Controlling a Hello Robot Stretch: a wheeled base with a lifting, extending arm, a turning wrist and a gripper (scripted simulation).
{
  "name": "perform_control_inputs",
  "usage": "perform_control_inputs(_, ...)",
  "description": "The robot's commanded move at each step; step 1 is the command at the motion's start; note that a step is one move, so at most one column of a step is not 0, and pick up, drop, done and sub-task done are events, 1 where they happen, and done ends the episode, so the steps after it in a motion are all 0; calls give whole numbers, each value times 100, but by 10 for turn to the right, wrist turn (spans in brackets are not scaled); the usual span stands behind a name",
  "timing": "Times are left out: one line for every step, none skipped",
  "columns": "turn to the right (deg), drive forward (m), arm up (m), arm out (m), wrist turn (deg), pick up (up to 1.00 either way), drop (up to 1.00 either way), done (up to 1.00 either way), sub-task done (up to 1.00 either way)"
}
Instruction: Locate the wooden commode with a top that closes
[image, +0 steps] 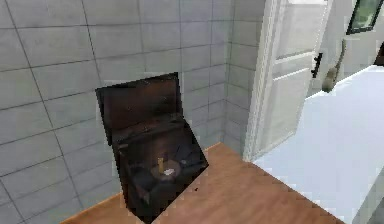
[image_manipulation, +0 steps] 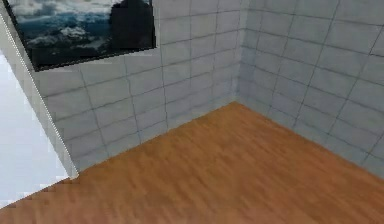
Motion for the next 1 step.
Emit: perform_control_inputs(0,25,0,0,0,0,0,0,0)
